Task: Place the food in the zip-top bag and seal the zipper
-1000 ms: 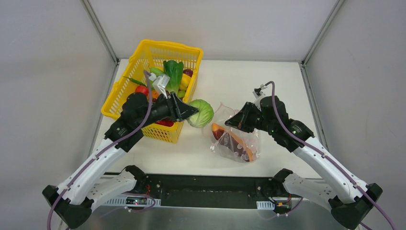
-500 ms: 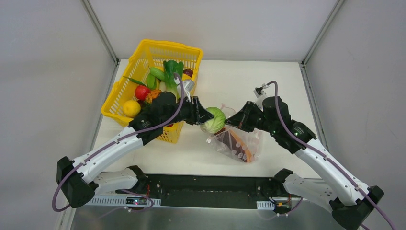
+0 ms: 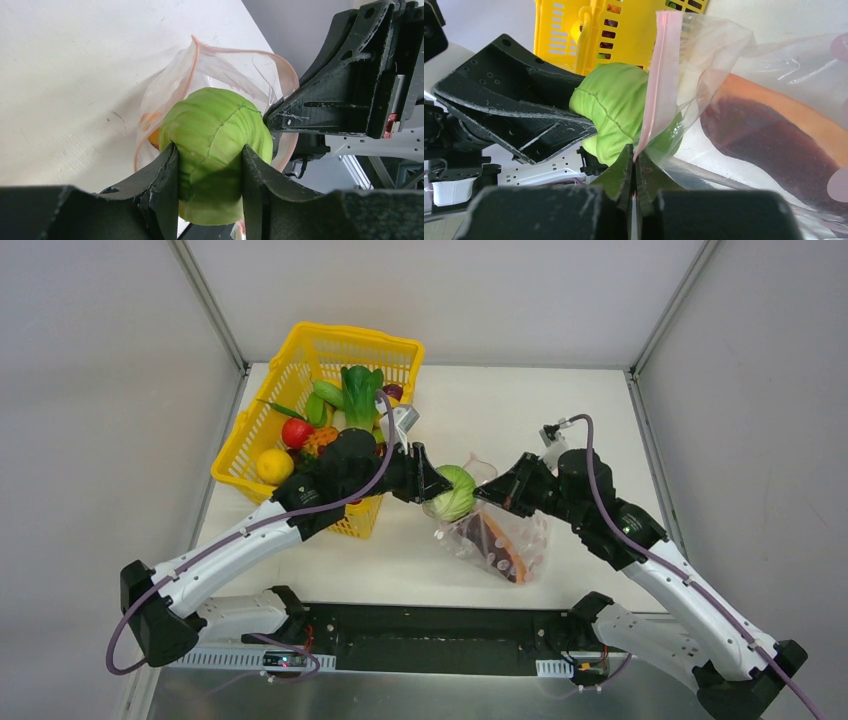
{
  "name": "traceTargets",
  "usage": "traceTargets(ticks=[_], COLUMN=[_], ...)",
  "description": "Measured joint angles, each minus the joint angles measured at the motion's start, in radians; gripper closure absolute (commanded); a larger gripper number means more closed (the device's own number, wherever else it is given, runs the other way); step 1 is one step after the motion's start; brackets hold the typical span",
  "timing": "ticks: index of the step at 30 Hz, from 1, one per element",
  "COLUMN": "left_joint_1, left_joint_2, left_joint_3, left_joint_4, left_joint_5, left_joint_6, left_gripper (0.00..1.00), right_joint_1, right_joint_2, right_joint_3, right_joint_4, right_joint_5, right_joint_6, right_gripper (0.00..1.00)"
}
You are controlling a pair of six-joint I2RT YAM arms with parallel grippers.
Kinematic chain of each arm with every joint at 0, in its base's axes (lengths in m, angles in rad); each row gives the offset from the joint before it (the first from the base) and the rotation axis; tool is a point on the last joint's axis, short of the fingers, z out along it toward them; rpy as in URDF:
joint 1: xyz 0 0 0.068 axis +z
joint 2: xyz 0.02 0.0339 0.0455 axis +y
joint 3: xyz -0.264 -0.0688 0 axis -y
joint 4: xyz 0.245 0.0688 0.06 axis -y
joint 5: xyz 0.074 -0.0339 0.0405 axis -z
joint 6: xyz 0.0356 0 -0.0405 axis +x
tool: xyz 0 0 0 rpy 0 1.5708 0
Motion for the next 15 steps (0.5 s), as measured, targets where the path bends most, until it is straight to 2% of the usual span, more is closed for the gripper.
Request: traceTargets(ticks=[4,10,15], left_joint_1=[-0.023,-0.029,-0.029], left_joint_2=[-0.036,-0.185,-0.093], left_joint_3=[-0.016,-0.092,0.017], left_joint_4=[-0.002,0.020,-0.014], left_joint_5=[-0.048,-0.127,-0.031], left_joint_6=[0.024,0.036,0.061], left_gripper=[0.68,0.65,0.67], right_joint_1=[0.000,0.000,0.000], right_joint_2=[-0.009,-0.003,0.009], right_joint_3=[-0.005,-0.007,-0.007], right_joint_4=[0.001,0.002,0.021], right_joint_5=[0.014,0.013,0.000], right_joint_6=[0.001,-0.001,-0.005], right_gripper=[1.00,1.00,1.00])
